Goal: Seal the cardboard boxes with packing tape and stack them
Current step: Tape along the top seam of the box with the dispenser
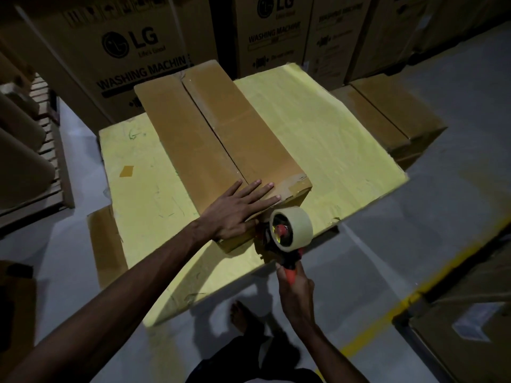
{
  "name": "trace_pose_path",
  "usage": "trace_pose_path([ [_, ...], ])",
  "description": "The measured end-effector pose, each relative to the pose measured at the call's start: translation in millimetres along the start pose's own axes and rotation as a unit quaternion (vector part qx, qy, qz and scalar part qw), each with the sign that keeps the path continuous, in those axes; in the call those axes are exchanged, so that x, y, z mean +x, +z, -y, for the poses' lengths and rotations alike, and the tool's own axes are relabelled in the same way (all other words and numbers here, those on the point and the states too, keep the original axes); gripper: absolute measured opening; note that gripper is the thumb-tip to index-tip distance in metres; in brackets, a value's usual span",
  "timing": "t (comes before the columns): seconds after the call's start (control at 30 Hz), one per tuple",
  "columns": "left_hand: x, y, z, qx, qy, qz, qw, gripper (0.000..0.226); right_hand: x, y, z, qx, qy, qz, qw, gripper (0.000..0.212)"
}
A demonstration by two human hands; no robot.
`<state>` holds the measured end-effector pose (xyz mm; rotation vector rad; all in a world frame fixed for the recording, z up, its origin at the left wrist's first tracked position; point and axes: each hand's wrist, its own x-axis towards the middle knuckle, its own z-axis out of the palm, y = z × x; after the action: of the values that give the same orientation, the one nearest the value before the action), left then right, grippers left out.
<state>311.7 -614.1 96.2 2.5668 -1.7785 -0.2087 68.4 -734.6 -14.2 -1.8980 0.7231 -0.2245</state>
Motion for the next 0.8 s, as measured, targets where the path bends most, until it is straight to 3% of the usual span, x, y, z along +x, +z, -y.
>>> trace_pose_path([
  [0.07, 2.3, 0.1, -2.1, -0.007, 0.0, 0.005, 1.0, 0.064, -6.8, 4.5, -13.2, 0.022, 0.106, -0.001, 0.994, 0.042],
  [0.13, 4.9, -0.2, -4.3, 0.005, -0.004, 0.0, 1.0, 0.065, -6.5, 5.3, -30.4, 0.002, 0.154, 0.001, 0.988, 0.054],
  [0.23, 3.0, 2.7, -10.2, 0.003, -0.004, -0.003, 1.0, 0.065, -2.2, 6.6, -62.2, 0.045, 0.2, 0.005, 0.979, 0.05],
  [0.3, 1.2, 5.0, -11.4, 0.008, -0.017, 0.001, 1.0, 0.069, -1.8, -3.1, -47.2, 0.082, 0.251, 0.008, 0.964, 0.051],
  [0.4, -2.2, 4.7, -13.8, -0.016, -0.038, -0.016, 0.999, 0.071, 2.9, -22.5, -21.6, 0.217, 0.331, -0.006, 0.918, 0.047],
  [0.5, -5.4, 6.1, -31.2, -0.014, -0.113, -0.041, 0.993, 0.069, 20.9, -44.6, -14.5, 0.298, 0.326, -0.046, 0.896, 0.038],
  [0.63, -4.5, 21.8, -58.3, 0.017, -0.249, -0.096, 0.964, 0.069, 65.5, -65.7, -6.1, 0.323, 0.285, -0.084, 0.898, 0.042],
  [0.8, 2.3, 35.7, -66.5, 0.054, -0.271, -0.152, 0.949, 0.066, 125.2, -77.4, 28.4, 0.336, 0.257, -0.023, 0.906, 0.037],
])
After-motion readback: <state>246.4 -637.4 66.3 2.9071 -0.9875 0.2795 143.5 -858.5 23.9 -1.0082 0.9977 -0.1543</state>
